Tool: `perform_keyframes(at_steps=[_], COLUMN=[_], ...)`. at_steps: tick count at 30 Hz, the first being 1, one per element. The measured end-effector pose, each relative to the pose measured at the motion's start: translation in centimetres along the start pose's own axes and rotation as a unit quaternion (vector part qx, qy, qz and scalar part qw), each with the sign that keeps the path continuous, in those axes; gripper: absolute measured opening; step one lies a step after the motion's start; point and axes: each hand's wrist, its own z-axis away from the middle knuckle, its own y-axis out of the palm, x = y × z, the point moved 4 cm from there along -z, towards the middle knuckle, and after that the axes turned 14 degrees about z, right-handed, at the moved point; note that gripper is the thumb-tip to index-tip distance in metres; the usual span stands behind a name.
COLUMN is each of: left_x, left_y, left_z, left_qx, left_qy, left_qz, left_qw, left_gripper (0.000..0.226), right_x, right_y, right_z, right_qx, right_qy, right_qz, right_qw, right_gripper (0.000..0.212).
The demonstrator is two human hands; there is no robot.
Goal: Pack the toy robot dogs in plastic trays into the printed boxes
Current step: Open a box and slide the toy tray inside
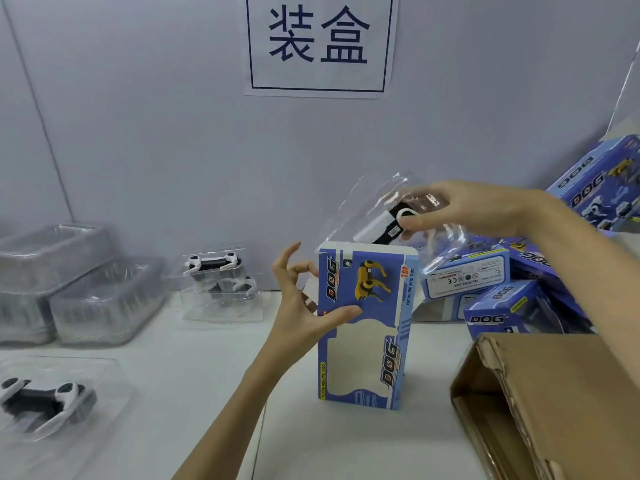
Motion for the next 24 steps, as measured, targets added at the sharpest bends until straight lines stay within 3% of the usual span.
perform_keyframes(at_steps=[3,6,12,16,18,19,21,22,24], left_x=[0.0,0.2,0.1,0.2,0.1,0.0,-0.1,0.0,0.0], left_y=[-0.4,-0.2,0.0,-0.4,-0.4,-0.4,-0.4,-0.4,-0.3], left_z=[-0.2,-0.3,-0.1,-0.2,-0.1,-0.1,-0.1,-0.1,-0.1], left_qx=[0.011,0.021,-0.003,-0.021,-0.03,-0.035,-0.037,-0.035,-0.033], left_qy=[-0.006,-0.002,0.013,0.011,0.012,0.013,0.01,0.008,0.012], left_qz=[-0.01,-0.041,-0.069,-0.084,-0.086,-0.086,-0.085,-0.085,-0.091], left_qw=[1.0,0.999,0.998,0.996,0.996,0.996,0.996,0.996,0.995], left_gripper=[0.093,0.064,0.054,0.052,0.05,0.048,0.047,0.048,0.049], right_x=[1.9,3.4,5.1,3.9,3.3,3.1,2.2,1.7,0.9], right_y=[-0.8,-1.3,-0.1,1.7,3.4,4.7,8.4,10.7,15.2], right_z=[-0.4,-0.9,-2.2,-1.9,-0.9,-0.1,1.7,2.3,2.6], right_qx=[0.083,0.126,0.06,-0.059,-0.19,-0.29,-0.481,-0.533,-0.543], right_qy=[-0.001,0.009,0.032,0.034,0.027,0.013,-0.011,-0.009,0.003], right_qz=[0.093,0.134,0.182,0.135,0.007,-0.087,-0.23,-0.259,-0.292], right_qw=[0.992,0.983,0.981,0.988,0.981,0.953,0.846,0.805,0.788], right_gripper=[0.068,0.075,0.103,0.106,0.11,0.106,0.083,0.072,0.062])
